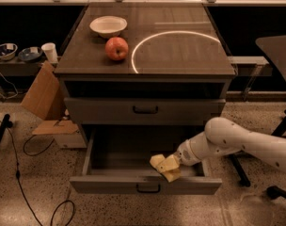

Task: Place sponge into middle drawer

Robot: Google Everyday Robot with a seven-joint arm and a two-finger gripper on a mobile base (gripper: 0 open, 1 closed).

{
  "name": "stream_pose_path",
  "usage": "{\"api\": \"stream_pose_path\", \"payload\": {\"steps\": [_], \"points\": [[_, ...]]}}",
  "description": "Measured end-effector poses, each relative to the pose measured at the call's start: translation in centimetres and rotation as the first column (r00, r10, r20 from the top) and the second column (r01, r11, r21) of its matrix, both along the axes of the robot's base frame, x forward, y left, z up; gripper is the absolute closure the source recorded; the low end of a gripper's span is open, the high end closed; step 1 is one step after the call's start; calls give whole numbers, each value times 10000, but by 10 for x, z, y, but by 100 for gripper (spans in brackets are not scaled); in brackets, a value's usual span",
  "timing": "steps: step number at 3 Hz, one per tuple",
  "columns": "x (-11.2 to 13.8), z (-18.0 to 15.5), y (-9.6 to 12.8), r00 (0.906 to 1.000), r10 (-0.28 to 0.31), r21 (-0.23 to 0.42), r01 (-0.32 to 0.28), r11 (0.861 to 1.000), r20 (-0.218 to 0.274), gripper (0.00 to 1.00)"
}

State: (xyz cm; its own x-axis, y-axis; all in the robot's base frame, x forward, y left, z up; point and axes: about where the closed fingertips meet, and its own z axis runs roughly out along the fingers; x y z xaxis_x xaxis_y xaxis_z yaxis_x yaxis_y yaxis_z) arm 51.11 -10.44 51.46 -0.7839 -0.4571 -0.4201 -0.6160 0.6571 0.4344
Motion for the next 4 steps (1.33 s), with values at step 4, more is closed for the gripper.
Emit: {"api": "stream_pose_path", "payload": {"steps": [4], "points": [[62, 8, 44, 9523, -2905, 4197, 2270, 8788, 932, 100]]}}
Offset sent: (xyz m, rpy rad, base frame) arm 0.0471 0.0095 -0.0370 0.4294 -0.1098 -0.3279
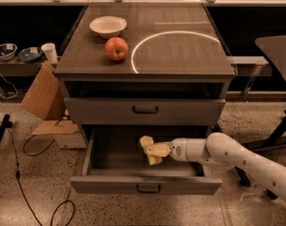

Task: Place sponge into middle drawer

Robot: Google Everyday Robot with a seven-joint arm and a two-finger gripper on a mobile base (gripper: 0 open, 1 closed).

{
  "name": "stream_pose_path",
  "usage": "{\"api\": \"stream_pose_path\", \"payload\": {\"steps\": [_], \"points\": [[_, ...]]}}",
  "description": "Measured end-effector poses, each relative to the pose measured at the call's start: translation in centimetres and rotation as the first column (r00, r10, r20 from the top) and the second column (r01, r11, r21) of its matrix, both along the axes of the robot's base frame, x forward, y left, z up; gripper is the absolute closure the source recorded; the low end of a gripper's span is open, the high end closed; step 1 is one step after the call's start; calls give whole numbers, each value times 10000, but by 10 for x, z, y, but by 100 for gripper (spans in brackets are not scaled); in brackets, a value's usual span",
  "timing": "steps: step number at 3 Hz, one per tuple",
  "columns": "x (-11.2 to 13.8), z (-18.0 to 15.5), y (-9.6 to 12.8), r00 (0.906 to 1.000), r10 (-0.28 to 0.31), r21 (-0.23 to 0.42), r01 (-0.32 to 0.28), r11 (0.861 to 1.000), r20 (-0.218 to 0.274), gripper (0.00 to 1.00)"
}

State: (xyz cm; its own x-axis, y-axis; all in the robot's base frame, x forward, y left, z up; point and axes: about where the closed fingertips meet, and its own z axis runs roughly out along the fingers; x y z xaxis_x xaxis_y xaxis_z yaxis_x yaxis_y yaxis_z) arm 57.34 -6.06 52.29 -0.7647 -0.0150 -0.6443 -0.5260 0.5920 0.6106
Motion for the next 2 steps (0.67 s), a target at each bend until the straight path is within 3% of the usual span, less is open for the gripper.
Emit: {"api": "stream_pose_path", "payload": {"steps": [1, 2], "points": [[12, 7, 28, 9992, 398, -404, -400, 9984, -58, 100], [17, -7, 41, 9956, 761, -1006, -813, 9916, -542, 100]]}}
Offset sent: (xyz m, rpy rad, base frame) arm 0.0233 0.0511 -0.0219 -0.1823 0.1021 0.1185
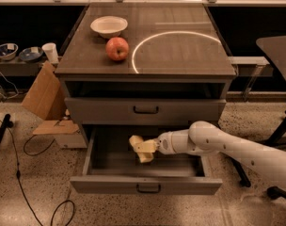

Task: Place sponge into middle drawer

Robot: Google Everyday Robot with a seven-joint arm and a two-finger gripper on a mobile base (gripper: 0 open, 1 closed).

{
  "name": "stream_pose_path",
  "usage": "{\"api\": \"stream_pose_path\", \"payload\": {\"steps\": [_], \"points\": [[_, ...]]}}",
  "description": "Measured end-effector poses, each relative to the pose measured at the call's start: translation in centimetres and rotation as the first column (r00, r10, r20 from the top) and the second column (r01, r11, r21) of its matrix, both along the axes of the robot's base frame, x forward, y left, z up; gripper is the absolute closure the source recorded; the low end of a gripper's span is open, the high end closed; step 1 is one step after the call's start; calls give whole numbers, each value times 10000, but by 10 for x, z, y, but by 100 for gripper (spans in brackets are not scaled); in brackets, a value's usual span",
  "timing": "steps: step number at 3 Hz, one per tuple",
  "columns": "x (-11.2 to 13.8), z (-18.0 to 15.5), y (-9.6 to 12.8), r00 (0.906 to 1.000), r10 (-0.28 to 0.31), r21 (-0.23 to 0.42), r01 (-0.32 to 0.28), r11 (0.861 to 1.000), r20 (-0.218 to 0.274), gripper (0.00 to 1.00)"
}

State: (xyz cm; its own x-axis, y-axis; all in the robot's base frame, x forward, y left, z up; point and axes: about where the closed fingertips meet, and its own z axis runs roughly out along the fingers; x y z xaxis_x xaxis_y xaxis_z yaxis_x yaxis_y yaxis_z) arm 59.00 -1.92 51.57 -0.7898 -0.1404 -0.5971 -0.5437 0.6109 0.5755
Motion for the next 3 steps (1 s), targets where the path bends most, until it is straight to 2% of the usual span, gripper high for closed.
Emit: {"api": "stream_pose_path", "payload": {"steps": [2, 3], "points": [[6, -37, 4, 9944, 247, -531, -303, 9981, -1025, 100], [5, -48, 3, 9905, 387, -663, -477, 9967, -1321, 82]]}}
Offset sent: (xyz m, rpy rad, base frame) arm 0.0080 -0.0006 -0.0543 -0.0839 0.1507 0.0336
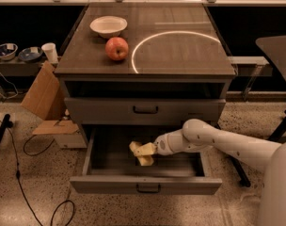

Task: Place sponge into middle drawer

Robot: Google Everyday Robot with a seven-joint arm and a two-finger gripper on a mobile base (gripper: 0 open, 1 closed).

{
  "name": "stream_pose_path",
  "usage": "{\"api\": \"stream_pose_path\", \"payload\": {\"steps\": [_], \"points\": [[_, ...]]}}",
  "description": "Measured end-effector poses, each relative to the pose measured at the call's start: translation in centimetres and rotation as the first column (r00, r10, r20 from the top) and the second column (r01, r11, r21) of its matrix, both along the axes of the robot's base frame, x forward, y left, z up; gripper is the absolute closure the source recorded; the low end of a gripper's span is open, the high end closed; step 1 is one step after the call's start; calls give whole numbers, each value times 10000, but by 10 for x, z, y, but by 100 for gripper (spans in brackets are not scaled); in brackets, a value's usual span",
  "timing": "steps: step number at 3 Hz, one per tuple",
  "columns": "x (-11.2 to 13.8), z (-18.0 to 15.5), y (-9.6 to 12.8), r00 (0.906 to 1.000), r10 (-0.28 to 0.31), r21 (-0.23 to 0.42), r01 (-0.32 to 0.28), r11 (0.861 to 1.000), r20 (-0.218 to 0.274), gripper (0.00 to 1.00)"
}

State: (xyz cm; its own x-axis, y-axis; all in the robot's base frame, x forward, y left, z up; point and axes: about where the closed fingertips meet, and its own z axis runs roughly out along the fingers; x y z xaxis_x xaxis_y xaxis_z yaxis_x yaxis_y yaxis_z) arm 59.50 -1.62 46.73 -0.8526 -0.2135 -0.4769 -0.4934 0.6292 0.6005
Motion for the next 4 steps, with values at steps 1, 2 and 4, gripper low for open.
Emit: {"api": "stream_pose_path", "payload": {"steps": [1, 2, 4], "points": [[-1, -7, -2, 9998, 112, -129, -114, 9999, -179, 58], [-1, -8, -2, 9997, 119, -141, -122, 9998, -206, 35], [-2, -10, -4, 9996, 105, -119, -108, 9999, -268, 0]]}}
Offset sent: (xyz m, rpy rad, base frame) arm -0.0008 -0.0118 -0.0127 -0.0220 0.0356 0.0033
